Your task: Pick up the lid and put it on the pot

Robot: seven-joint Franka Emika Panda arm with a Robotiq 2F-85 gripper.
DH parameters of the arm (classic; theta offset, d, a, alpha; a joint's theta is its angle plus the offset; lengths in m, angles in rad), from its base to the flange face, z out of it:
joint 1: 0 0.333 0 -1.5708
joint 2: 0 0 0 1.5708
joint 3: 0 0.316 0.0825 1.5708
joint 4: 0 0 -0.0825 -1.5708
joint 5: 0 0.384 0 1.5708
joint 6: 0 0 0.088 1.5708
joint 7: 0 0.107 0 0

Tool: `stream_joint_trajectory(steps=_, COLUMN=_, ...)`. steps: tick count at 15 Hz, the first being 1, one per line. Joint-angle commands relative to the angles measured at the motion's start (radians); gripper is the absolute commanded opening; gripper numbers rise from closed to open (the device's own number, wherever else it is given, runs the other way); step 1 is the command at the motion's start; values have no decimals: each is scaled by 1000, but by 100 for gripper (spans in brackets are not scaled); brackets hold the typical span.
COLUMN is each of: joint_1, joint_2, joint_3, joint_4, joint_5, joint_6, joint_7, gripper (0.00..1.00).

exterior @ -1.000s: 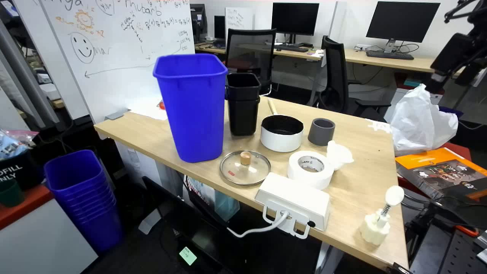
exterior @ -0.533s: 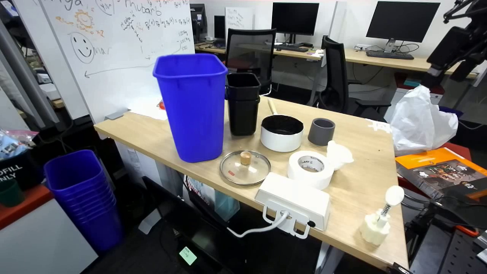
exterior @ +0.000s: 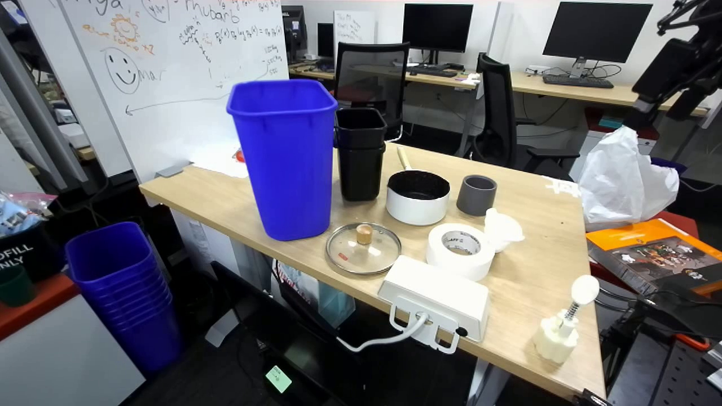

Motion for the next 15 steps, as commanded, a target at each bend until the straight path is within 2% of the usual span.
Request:
stream_joint_trajectory(steps=1, joint_1=23, joint_2=44, joint_3=1, joint_4=3, joint_5=30, joint_6=49, joint_7=-7, gripper=100)
stream_joint_trajectory(steps=5, joint_1=99, joint_2=155, joint_3=-16, joint_4=2, joint_5=112, joint_6=245, joint_7=-34, gripper=100)
stream_joint_trajectory(steps=11, joint_1=293, joint_2=411, joint_3=-67, joint_4=1, joint_5=351, joint_6=580, joint_7=-179, gripper=100)
stream_joint_trajectory(steps=12, joint_1=235, joint_2=347, joint_3=-25, joint_4=1, joint_5=300, joint_6=488, joint_7=-114, gripper=100)
stream_joint_trajectory(steps=15, joint_1=245, joint_2=379, joint_3=-26, joint_4=14, joint_5=309, joint_6=508, joint_7=-120, gripper=100)
